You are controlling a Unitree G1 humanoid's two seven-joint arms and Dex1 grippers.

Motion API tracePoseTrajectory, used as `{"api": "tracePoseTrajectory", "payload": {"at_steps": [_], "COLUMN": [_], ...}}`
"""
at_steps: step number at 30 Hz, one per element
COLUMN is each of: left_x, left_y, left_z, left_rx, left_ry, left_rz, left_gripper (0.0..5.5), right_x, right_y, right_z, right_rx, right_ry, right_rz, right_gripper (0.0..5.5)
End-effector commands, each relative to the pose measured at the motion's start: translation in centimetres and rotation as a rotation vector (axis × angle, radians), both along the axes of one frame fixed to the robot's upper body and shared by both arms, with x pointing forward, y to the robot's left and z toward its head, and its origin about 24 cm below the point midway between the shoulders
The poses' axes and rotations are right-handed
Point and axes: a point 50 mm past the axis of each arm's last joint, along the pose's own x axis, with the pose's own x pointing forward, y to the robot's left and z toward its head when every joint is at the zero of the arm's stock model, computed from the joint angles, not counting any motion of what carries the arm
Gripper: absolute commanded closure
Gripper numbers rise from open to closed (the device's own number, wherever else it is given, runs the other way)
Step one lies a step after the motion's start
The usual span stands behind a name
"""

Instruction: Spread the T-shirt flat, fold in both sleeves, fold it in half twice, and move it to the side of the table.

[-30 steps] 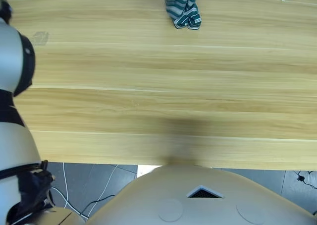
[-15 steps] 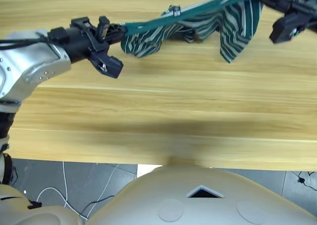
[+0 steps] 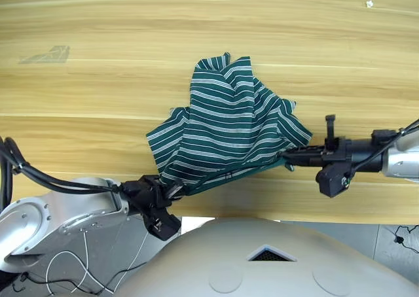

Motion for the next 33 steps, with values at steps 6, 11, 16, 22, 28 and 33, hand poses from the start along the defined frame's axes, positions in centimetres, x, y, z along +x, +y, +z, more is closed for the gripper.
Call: {"api": "tracePoseTrajectory", "payload": {"at_steps": [6, 11, 16, 22, 28, 33], "left_x": [-0.3, -0.2, 0.0, 7.5, 11.5, 12.1], "left_y": [0.3, 0.5, 0.5, 0.2, 1.5, 1.5], "left_z": [0.0, 0.1, 1.9, 4.0, -1.1, -3.5], "left_rx": [-0.012, -0.053, -0.149, -0.483, -0.426, -0.421], "left_ry": [0.077, 0.217, 0.463, 0.269, -0.079, -0.12], "left_rz": [0.045, 0.134, 0.243, 0.517, 0.638, 0.65], "left_gripper": [3.73, 2.78, 2.07, 1.22, 1.22, 1.22], "right_x": [-0.3, -1.2, -1.5, 3.0, 6.0, 6.6], "right_y": [-0.3, -1.4, -1.7, -3.0, -4.7, -3.4], "right_z": [-0.9, -1.2, -0.6, -0.2, -2.3, -3.9], "right_rx": [-0.049, -0.115, -0.095, -0.092, -0.26, -0.262], "right_ry": [0.188, 0.448, 0.583, 0.314, 0.016, -0.005], "right_rz": [-0.063, -0.11, -0.14, -0.297, -0.375, -0.313], "right_gripper": [5.1, 4.04, 3.58, 3.58, 3.58, 3.58]}}
